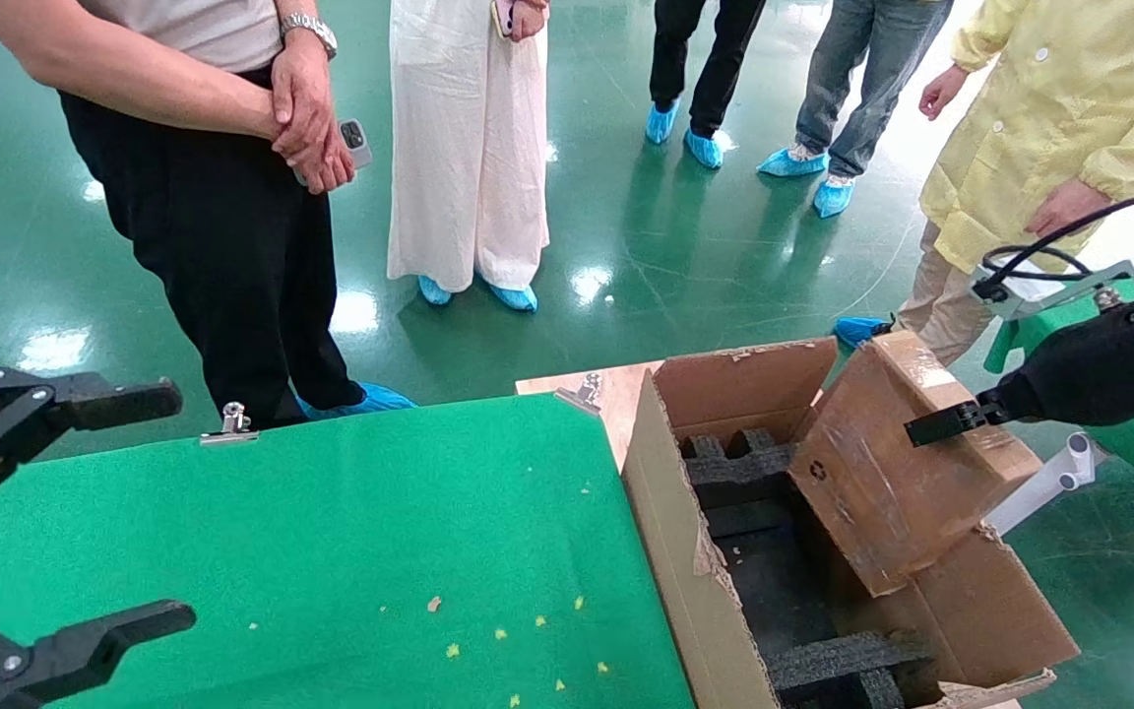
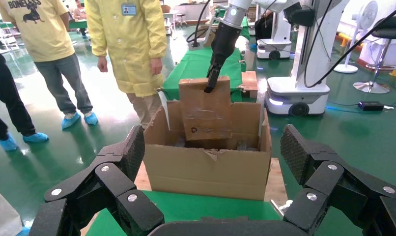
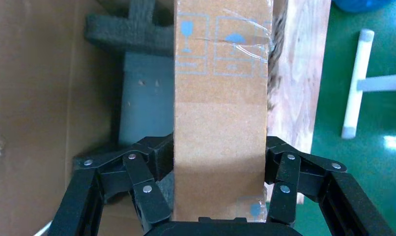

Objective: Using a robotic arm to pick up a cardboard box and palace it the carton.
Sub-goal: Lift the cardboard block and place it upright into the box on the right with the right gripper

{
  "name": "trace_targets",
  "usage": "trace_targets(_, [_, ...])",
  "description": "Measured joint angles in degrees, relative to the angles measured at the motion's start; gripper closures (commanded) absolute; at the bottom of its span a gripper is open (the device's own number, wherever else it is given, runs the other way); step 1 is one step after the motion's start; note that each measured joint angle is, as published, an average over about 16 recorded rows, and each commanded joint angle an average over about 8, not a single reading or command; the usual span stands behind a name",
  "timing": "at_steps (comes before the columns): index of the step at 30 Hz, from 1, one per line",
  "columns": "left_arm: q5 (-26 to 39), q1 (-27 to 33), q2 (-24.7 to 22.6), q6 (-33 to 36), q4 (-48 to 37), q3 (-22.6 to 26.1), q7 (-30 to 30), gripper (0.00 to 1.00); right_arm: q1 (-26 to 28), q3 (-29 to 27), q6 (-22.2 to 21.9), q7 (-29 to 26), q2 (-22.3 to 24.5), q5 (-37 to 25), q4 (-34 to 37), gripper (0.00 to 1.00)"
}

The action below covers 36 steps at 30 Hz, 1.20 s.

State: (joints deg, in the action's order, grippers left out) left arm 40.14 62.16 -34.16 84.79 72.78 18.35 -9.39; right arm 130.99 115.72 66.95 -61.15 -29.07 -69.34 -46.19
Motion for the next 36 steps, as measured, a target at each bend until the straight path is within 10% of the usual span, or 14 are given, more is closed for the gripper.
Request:
trace_targets(20, [-0.02, 0.01, 0.01, -0.01, 0.00, 0.03, 0.01, 0.00, 1.53, 4.52, -9.64, -24.55, 4.02, -13.34, -18.02, 1.00])
trace_targets(36, [-0.03, 0.01, 0.02, -0.02, 0.00, 0.05, 0.03, 0.00, -1.48, 6.12, -14.45, -31.16, 4.19, -16.61, -21.34, 1.00])
